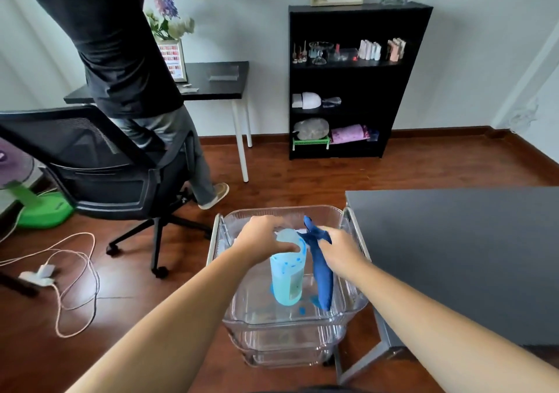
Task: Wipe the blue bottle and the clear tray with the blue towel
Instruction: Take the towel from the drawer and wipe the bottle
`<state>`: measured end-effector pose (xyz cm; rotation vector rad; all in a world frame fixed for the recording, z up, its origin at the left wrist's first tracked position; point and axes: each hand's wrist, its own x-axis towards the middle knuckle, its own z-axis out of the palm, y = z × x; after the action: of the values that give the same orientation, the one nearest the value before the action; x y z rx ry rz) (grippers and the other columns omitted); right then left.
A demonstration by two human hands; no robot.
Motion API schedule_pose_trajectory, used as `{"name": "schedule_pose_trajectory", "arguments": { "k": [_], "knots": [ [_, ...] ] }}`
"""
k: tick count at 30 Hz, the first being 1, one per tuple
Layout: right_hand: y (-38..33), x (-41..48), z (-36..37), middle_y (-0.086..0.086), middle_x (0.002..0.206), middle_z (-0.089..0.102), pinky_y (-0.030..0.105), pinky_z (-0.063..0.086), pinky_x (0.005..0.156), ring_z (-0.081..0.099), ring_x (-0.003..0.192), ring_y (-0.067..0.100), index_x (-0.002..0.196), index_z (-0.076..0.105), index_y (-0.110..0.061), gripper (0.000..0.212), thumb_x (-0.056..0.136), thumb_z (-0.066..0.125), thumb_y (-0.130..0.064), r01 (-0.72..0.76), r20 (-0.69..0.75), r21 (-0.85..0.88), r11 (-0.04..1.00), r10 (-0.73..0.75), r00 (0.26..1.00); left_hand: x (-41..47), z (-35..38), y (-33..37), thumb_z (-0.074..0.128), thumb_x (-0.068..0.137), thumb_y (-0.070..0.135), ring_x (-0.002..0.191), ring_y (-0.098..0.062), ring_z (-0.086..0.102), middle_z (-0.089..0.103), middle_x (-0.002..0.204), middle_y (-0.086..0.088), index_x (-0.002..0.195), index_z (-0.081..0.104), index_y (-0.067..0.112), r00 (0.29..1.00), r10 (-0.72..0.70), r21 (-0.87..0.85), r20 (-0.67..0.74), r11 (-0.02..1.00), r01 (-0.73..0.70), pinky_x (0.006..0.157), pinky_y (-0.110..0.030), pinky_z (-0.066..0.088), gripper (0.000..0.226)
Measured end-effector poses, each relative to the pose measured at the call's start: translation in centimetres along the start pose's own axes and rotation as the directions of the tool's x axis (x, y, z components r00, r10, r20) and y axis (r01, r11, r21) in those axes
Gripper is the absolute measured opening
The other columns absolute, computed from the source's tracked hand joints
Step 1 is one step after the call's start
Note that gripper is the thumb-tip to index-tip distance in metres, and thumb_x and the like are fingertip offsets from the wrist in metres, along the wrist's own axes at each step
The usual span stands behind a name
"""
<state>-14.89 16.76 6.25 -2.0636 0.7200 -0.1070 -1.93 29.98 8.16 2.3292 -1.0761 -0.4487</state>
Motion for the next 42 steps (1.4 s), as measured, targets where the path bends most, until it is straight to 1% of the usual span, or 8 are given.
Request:
{"name": "schedule_pose_trajectory", "arguments": {
  "k": [6, 11, 15, 22, 27, 31, 35, 42],
  "knots": [
    [3.1, -3.4, 4.1, -0.008, 0.13, 0.053, 0.001, 0.035, 0.082, 0.054, 0.109, 0.006, 0.149, 0.026, -0.034, 0.056, 0.098, 0.042, -0.017, 0.125, 0.107, 0.035, 0.991, -0.128, 0.986, -0.1, -0.1, 0.2, 0.086, 0.062, 0.039, 0.066, 0.001, 0.046, 0.05, 0.069, 0.023, 0.105, 0.071, 0.024, 0.999, -0.018, -0.015, -0.042, 1.0, 0.017, 0.057, -0.015, 0.034, 0.048],
    [2.8, -2.2, 3.7, -0.004, 0.115, 0.067, 0.019, 0.046, 0.094, 0.06, 0.109, 0.01, 0.112, 0.069, -0.025, 0.029, 0.097, 0.046, -0.014, 0.052, -0.06, 0.499, 0.865, -0.025, 0.998, -0.2, -0.1, 0.4, 0.086, 0.064, 0.037, 0.066, -0.001, 0.046, 0.05, 0.07, 0.021, 0.103, 0.071, 0.021, 0.999, -0.033, -0.004, -0.033, 0.999, 0.033, 0.057, -0.017, 0.035, 0.045],
    [2.0, -0.1, 3.1, -0.005, 0.088, 0.067, 0.017, 0.05, 0.074, 0.063, 0.086, 0.015, 0.091, 0.068, -0.021, 0.015, 0.087, 0.061, -0.007, 0.053, -0.115, 0.337, 0.94, -0.015, 0.993, -0.3, -0.2, 0.7, 0.085, 0.065, 0.038, 0.084, -0.01, 0.054, 0.058, 0.089, 0.01, 0.108, 0.069, 0.021, 0.999, -0.04, 0.015, 0.003, 0.999, 0.04, 0.071, -0.024, 0.044, 0.048],
    [2.8, -0.3, 6.4, -0.011, 0.147, 0.037, 0.036, 0.031, 0.115, 0.04, 0.134, 0.01, 0.144, 0.034, -0.035, 0.046, 0.103, 0.034, -0.015, 0.064, 0.05, 0.396, 0.916, -0.091, 0.995, -0.3, -0.2, 0.6, 0.08, 0.07, 0.037, 0.097, -0.013, 0.056, 0.066, 0.103, 0.006, 0.111, 0.068, 0.024, 0.999, -0.039, 0.038, 0.012, 0.999, 0.039, 0.079, -0.027, 0.045, 0.045],
    [2.7, 1.2, 6.3, -0.027, 0.097, 0.051, 0.016, 0.041, 0.086, 0.053, 0.088, -0.005, 0.139, 0.042, -0.041, 0.043, 0.104, 0.028, -0.02, 0.04, 0.031, 0.356, 0.934, -0.055, 0.998, -0.4, -0.1, 0.6, 0.074, 0.076, 0.039, 0.108, -0.022, 0.055, 0.067, 0.113, -0.002, 0.12, 0.063, 0.027, 0.997, -0.063, 0.122, 0.036, 0.991, 0.058, 0.086, -0.036, 0.049, 0.047],
    [1.7, 2.9, 5.4, -0.018, 0.116, 0.053, 0.018, 0.038, 0.097, 0.052, 0.113, 0.01, 0.138, 0.045, -0.034, 0.042, 0.103, 0.025, -0.021, 0.031, 0.058, 0.279, 0.96, -0.049, 0.997, -0.3, -0.1, 0.9, 0.073, 0.077, 0.038, 0.105, -0.022, 0.058, 0.067, 0.115, -0.004, 0.121, 0.063, 0.025, 0.996, -0.077, 0.118, 0.044, 0.99, 0.071, 0.08, -0.032, 0.049, 0.047],
    [2.6, 0.1, 7.1, -0.015, 0.092, 0.057, 0.002, 0.039, 0.052, 0.056, 0.068, 0.0, 0.137, 0.03, -0.055, 0.045, 0.103, 0.031, -0.026, -0.001, -0.104, 0.256, 0.967, 0.028, 0.994, -0.1, -0.2, 0.9, 0.073, 0.079, 0.038, 0.108, -0.023, 0.057, 0.067, 0.115, -0.004, 0.122, 0.062, 0.025, 0.996, -0.071, 0.117, 0.05, 0.991, 0.065, 0.086, -0.037, 0.051, 0.046],
    [1.9, 2.3, 6.3, -0.008, 0.089, 0.067, 0.007, 0.039, 0.056, 0.059, 0.071, 0.006, 0.139, 0.041, -0.043, 0.043, 0.102, 0.029, -0.025, -0.018, -0.066, 0.199, 0.98, 0.031, 0.997, -0.3, -0.4, 1.0, 0.075, 0.077, 0.033, 0.107, -0.025, 0.057, 0.068, 0.112, -0.007, 0.119, 0.065, 0.021, 0.996, -0.072, 0.092, 0.061, 0.994, 0.066, 0.087, -0.041, 0.051, 0.044]
  ]
}}
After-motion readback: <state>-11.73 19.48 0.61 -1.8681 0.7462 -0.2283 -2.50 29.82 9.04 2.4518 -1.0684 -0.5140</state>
